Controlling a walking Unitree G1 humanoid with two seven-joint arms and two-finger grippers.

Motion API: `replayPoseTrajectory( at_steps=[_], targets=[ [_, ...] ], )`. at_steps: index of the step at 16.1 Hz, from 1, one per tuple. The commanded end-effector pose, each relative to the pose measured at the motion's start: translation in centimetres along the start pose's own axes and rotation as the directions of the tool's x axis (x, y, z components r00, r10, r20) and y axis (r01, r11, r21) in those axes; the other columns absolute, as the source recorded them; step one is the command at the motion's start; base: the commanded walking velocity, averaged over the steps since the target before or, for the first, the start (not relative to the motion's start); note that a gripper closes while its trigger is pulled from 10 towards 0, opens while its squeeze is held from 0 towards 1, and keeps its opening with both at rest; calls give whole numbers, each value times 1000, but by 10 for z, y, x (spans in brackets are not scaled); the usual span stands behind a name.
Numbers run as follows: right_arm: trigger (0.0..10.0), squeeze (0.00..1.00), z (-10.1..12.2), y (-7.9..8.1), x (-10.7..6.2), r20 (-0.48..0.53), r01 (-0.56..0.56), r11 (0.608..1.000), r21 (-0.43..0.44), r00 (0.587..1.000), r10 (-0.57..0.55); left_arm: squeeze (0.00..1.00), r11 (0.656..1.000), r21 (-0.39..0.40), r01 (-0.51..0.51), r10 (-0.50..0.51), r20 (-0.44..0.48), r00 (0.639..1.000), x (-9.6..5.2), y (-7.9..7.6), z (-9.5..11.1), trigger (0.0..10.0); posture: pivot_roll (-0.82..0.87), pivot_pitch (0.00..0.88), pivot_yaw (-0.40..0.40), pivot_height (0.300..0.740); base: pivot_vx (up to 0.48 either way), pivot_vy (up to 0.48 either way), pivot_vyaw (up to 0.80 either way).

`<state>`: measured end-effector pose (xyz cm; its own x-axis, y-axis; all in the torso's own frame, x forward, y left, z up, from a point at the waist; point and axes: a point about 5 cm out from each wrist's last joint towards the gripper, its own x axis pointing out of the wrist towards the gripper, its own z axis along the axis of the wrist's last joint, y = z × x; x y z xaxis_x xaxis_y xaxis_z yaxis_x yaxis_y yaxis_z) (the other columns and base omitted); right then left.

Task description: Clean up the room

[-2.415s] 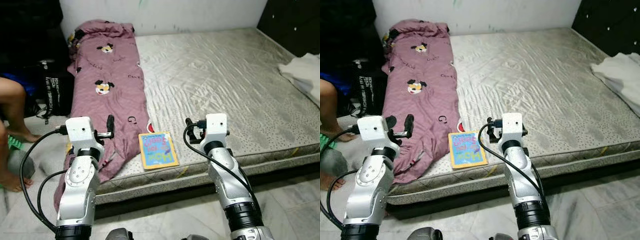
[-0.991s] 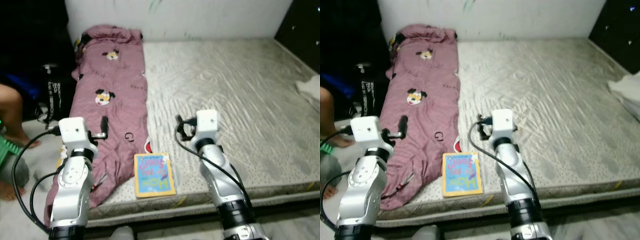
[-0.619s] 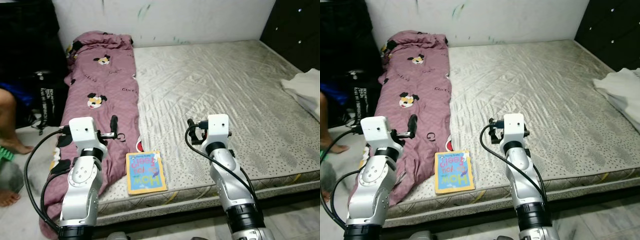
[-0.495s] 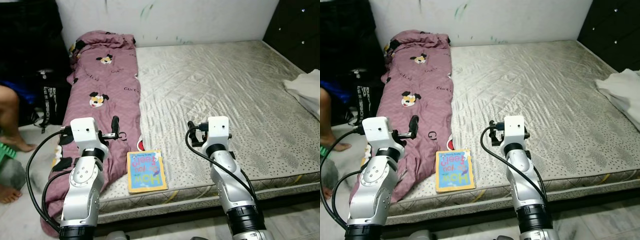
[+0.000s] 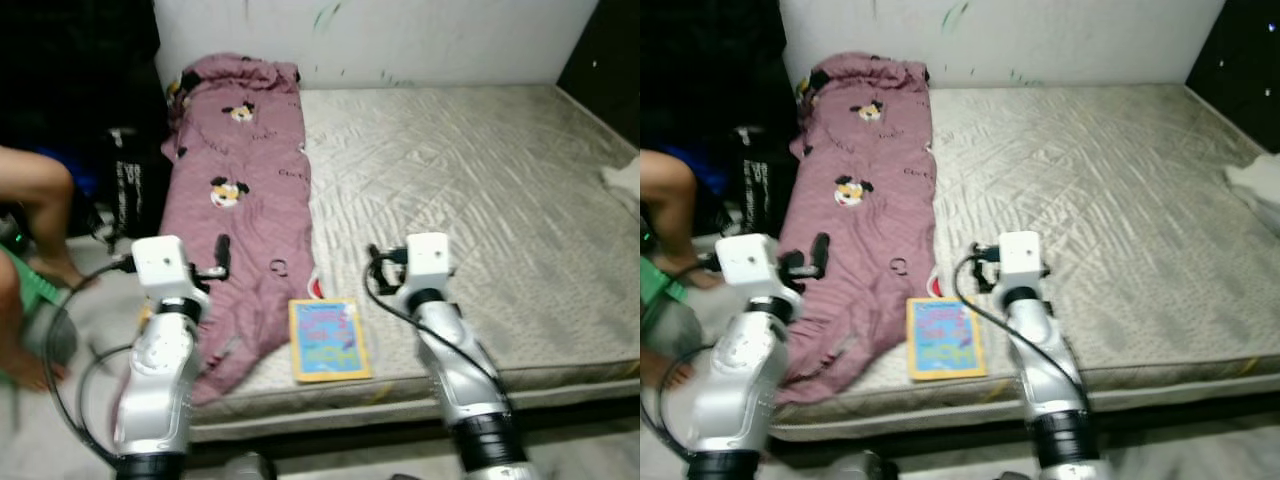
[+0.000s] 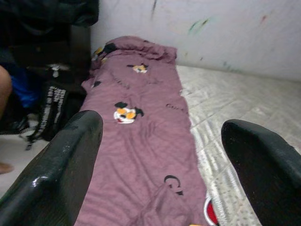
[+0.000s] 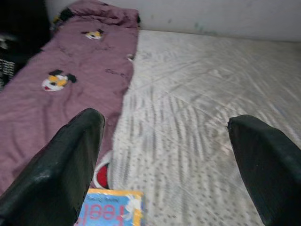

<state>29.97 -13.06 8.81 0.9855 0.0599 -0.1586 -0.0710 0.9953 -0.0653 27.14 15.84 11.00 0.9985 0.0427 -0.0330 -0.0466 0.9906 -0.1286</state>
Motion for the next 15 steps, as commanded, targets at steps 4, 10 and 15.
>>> replayPoseTrajectory(
  at_steps=[4,10,15],
  targets=[
    [10000,0,6,-4,0,15,8,1000,2,1000,-8,0,997,-33,68,-67,24,997,1,1,8,10000,21,0,4,740,0,0,0],
    [10000,0,8,-14,-10,13,27,1000,10,1000,-27,0,1000,27,-15,14,37,999,-10,9,3,10000,24,0,-8,740,0,0,0],
    [10000,0,3,-19,-17,-16,27,1000,-3,1000,-27,0,1000,17,-21,21,20,1000,-20,11,-1,10000,28,13,-27,740,0,0,0]
  ],
)
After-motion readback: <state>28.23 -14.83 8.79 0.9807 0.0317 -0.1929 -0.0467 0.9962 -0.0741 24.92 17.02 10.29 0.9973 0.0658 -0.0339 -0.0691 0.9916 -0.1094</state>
